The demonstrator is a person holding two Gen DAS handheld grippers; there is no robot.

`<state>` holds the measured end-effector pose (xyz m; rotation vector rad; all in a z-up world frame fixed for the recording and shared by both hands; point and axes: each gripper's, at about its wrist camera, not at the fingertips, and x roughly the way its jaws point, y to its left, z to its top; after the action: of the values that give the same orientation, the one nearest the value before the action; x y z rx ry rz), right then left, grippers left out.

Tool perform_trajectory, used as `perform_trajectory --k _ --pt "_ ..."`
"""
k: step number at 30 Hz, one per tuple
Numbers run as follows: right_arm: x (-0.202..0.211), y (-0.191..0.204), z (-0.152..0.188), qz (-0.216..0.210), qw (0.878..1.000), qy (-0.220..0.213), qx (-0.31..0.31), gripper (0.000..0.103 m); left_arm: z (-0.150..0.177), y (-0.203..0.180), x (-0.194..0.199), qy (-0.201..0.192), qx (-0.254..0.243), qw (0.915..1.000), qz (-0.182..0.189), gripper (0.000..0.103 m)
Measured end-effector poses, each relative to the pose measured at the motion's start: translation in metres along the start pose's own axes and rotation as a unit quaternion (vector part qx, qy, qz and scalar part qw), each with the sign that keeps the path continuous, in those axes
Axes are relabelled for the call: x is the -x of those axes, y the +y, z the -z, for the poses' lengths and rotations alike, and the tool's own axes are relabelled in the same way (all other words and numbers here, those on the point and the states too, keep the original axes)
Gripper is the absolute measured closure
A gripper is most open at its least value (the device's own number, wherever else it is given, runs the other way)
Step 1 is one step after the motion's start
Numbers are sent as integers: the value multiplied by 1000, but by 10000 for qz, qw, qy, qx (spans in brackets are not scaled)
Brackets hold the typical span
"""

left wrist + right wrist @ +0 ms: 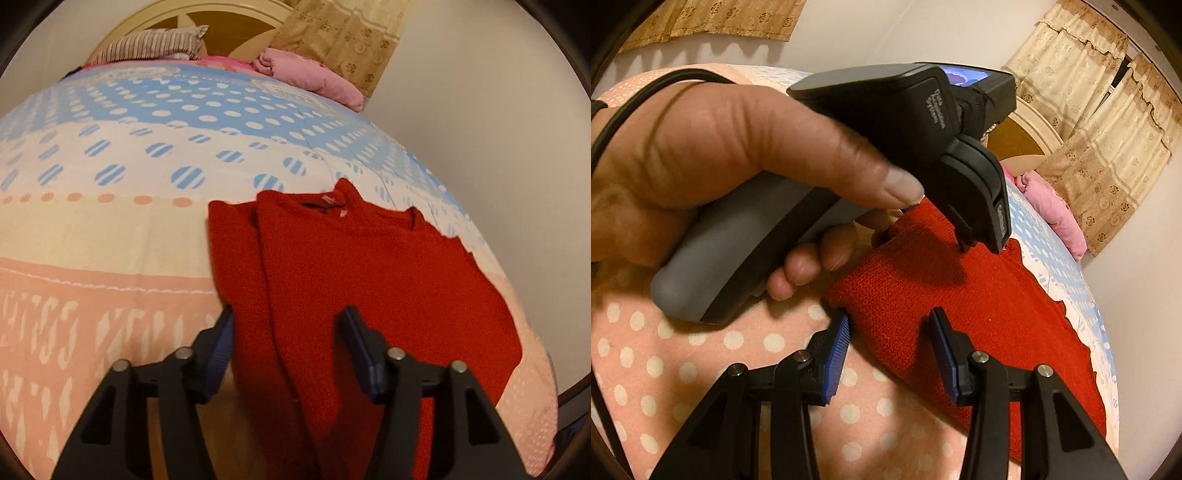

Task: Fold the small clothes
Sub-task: 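Grasp the folded cardigan side with the left tool while the right tool grasps nearby, then lift the grasped side with both tools and fold it over the cardigan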

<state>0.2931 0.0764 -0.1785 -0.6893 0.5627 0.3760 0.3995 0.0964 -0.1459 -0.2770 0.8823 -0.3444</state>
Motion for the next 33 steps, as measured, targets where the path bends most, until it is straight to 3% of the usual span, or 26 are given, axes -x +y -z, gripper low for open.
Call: perform_trajectory --k 4,8,10,12,17,18,19,22,26,30,33 --pt "-1 7 0 8 9999 -5 160 75 -2 6 0 50 201 9995 226 52" --pt "1 10 -1 51 9998 -34 206 78 -2 14 2 -23 461 9987 209 60" --pt "2 11 -1 82 9997 -38 231 78 -2 17 4 -172 619 9979 -48 58" --pt "2 13 0 140 9995 -48 287 78 -3 19 3 -191 700 9973 -81 50" --pt "6 17 -1 91 9997 -56 241 78 -2 0 -3 16 150 9999 33 50" --pt "6 16 -1 72 9997 -60 229 78 -3 -2 -3 25 88 10000 21 56" --pt "6 16 -1 56 9997 -67 219 80 -3 0 -4 51 97 9999 62 68" --pt "6 13 -1 25 9998 -89 178 84 -5 16 -5 126 515 9978 393 84" --pt "8 10 -1 -82 9999 -117 93 87 -2 38 -6 125 1281 9866 1006 85" --pt "13 -7 0 -408 9984 -272 -277 89 -2 30 0 115 1262 9876 929 86" --pt "21 -41 5 -924 9889 -465 -1067 90 -11 21 8 74 1260 9874 949 86"
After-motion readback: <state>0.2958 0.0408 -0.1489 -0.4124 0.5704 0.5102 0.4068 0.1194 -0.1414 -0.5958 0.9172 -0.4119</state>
